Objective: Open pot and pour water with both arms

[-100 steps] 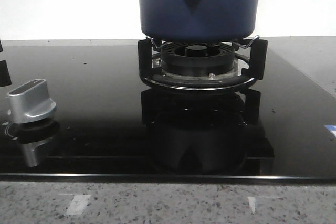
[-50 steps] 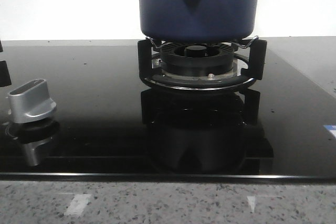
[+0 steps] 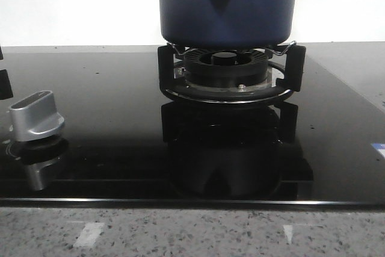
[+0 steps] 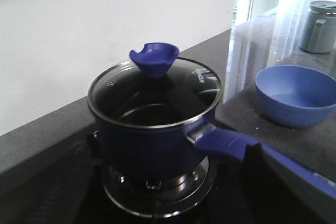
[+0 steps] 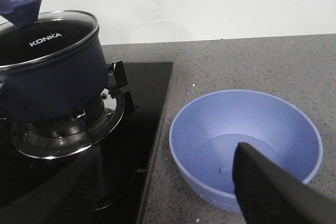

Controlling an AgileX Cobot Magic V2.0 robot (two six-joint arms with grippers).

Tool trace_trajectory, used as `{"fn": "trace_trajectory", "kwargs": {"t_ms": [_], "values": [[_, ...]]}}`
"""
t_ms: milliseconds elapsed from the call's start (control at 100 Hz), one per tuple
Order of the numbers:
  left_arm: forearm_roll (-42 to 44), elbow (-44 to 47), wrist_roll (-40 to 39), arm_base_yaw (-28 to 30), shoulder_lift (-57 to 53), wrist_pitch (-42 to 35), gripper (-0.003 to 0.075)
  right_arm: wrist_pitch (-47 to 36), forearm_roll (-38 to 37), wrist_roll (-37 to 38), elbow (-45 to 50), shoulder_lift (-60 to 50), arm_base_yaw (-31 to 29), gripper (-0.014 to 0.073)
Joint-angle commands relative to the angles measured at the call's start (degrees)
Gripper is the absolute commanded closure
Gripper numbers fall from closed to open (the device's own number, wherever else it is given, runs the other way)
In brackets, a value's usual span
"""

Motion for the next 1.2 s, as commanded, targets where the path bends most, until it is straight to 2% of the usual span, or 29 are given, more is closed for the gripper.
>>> {"fn": "trace_trajectory", "kwargs": {"t_ms": [0, 90, 220, 290, 460, 540, 780, 970, 1190], "values": [[-5.66, -4.32, 2.02, -2.66, 3.85, -5.67, 0.0169, -3.78, 0.57, -0.71, -1.71, 1.23, 0.07, 0.0107], [-6.50, -7.27, 2.58, -4.17, 7.68, -7.08, 0.0169, -3.78, 0.57, -0.71, -1.71, 1.23, 0.07, 0.0107], [-8.81, -11.36, 8.12, -5.24, 13.26, -5.01, 0.0170, -3.44, 0.85, -0.71, -1.71, 1.23, 0.07, 0.0107], [-14.89, -13.18, 13.97, -5.23, 15.86, -3.05, 0.0170, -3.33, 0.99, -0.71, -1.71, 1.23, 0.07, 0.0107], [-37.32, -16.47, 31.93, -5.23, 21.03, 0.70, 0.0170, -1.81, 1.12, -0.71, -1.71, 1.23, 0.07, 0.0107], [-40.92, -17.16, 37.70, -5.23, 23.03, 1.79, 0.0170, -0.75, 1.12, -0.71, -1.71, 1.23, 0.07, 0.0107], [-41.27, -19.23, 38.13, -5.23, 28.57, 2.58, 0.0170, 0.08, 1.21, -0.71, -1.71, 1.23, 0.07, 0.0107], [-48.06, -21.60, 43.64, -5.13, 32.51, 2.48, 0.0170, 0.17, 1.21, -0.71, -1.71, 1.23, 0.07, 0.0107], [-48.06, -24.89, 43.73, -5.13, 36.45, 2.65, 0.0170, 0.32, 1.21, -0.71, -1.71, 1.23, 0.07, 0.0107]]}}
